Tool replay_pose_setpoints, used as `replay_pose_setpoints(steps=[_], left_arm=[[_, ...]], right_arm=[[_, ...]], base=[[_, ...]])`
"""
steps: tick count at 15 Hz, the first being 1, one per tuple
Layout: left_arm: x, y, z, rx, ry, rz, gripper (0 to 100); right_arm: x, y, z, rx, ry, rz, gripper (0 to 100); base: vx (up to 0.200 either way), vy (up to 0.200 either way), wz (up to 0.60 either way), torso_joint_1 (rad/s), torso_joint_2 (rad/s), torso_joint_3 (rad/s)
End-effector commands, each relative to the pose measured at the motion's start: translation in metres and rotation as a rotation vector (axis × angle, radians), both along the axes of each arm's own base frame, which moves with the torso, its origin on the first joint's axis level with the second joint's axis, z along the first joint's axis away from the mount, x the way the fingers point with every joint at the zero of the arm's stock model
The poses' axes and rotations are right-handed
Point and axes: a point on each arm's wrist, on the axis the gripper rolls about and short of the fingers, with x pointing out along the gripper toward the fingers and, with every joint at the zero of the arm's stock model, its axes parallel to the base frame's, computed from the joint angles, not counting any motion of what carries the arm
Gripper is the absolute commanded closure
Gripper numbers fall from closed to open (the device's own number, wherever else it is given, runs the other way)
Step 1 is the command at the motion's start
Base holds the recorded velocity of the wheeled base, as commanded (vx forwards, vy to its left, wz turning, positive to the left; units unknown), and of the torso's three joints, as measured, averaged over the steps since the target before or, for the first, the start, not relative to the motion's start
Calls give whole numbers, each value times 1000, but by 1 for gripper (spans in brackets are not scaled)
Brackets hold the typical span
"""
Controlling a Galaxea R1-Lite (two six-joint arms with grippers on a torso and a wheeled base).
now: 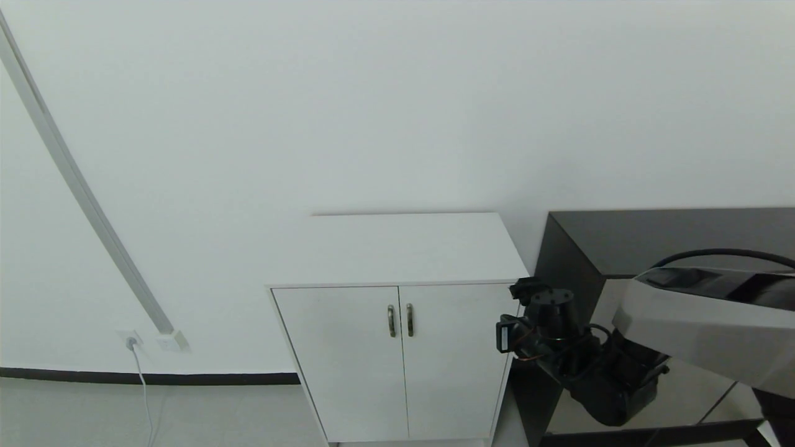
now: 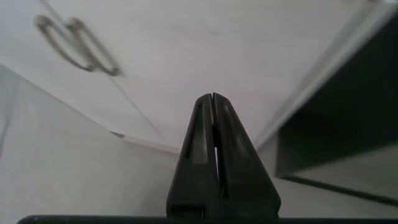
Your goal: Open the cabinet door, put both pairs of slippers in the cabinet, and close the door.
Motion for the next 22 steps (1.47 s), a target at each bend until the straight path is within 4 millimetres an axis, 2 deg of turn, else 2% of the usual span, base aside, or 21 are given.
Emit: replay_pose_setpoints(steps=[1, 4, 5, 6, 8, 12, 16, 21, 22], left_arm=[[0, 0, 0, 0, 3, 0, 100], [0, 0, 0, -1, 1, 0, 100], [0, 0, 0, 0, 1, 0, 100], [0, 0, 0, -1, 1, 0, 100], [0, 0, 0, 0, 1, 0, 100], [0, 0, 0, 0, 1, 0, 100], [0, 0, 0, 0, 1, 0, 100], [0, 0, 0, 0, 1, 0, 100], [0, 0, 0, 0, 1, 0, 100]], right_arm=[[-16, -31, 20, -25, -9, -81, 100], [-36, -62, 36, -40, -2, -165, 100], [-51, -78, 46, -38, -7, -195, 100], [-57, -85, 49, -38, -10, -208, 100], [-89, -114, 63, -64, -14, -245, 100], [-135, -147, 86, -94, -61, -279, 100], [-172, -166, 104, -160, -118, -283, 100], [-224, -171, 126, -172, -97, -214, 100], [-229, -172, 128, -170, -92, -204, 100]], base=[[0, 0, 0, 0, 0, 0], [0, 0, 0, 0, 0, 0], [0, 0, 0, 0, 0, 0], [0, 0, 0, 0, 0, 0], [0, 0, 0, 0, 0, 0], [0, 0, 0, 0, 0, 0], [0, 0, 0, 0, 0, 0], [0, 0, 0, 0, 0, 0], [0, 0, 0, 0, 0, 0]])
